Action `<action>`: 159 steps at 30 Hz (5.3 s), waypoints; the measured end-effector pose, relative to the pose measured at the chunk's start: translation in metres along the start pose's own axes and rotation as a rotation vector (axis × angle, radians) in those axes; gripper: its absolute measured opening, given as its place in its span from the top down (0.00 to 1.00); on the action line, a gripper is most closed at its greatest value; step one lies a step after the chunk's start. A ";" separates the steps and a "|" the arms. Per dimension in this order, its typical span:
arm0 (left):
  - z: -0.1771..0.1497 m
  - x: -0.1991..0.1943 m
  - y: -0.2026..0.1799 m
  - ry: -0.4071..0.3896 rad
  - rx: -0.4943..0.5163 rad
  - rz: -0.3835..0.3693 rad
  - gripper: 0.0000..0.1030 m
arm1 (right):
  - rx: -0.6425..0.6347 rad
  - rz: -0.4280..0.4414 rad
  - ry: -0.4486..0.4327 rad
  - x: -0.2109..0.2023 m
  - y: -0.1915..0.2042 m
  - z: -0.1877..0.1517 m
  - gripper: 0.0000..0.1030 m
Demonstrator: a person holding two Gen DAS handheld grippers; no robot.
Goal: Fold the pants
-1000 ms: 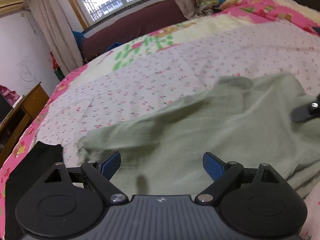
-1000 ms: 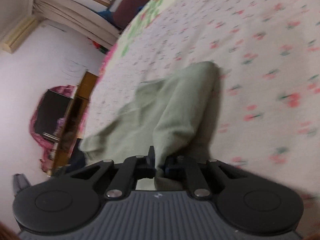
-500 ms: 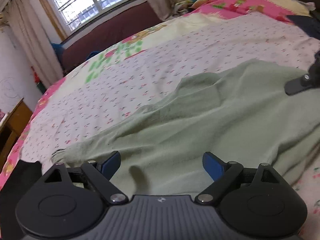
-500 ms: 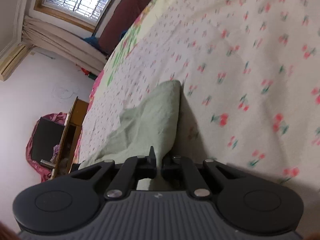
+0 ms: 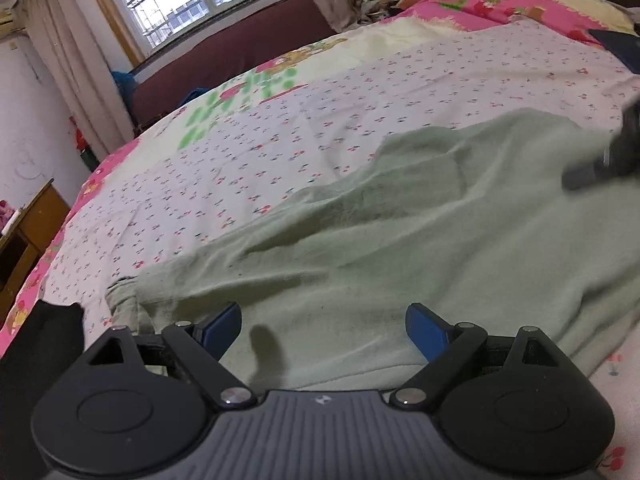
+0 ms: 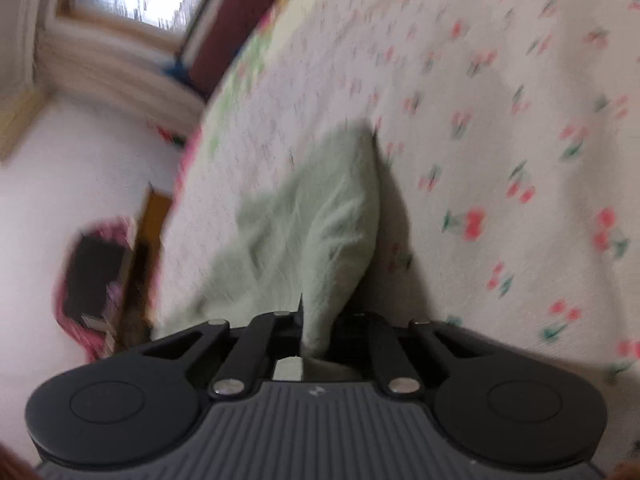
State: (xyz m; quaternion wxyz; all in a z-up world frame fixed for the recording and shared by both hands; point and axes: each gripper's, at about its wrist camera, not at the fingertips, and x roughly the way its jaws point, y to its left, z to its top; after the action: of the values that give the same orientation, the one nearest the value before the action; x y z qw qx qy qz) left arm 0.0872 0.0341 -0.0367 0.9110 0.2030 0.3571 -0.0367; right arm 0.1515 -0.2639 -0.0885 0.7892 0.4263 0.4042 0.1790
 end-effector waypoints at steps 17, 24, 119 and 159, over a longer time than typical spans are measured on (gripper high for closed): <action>-0.006 0.000 0.037 -0.007 -0.131 0.138 0.01 | -0.482 -0.340 -0.091 -0.006 0.106 -0.008 0.79; -0.035 -0.019 0.093 0.003 -0.297 0.119 0.01 | -0.852 -0.153 0.250 0.106 0.209 -0.059 0.50; -0.047 -0.015 0.110 0.027 -0.252 -0.124 0.70 | -1.014 -0.192 0.359 0.183 0.238 -0.118 0.59; -0.015 -0.046 0.076 -0.111 -0.116 0.136 0.32 | -0.462 -0.301 0.067 0.010 0.068 -0.016 0.42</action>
State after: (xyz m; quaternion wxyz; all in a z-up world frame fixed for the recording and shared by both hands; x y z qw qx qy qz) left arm 0.0601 0.1063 0.0099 0.9399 0.1714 0.2932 0.0346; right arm 0.1487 -0.2107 -0.0428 0.8694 0.1640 0.4373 0.1611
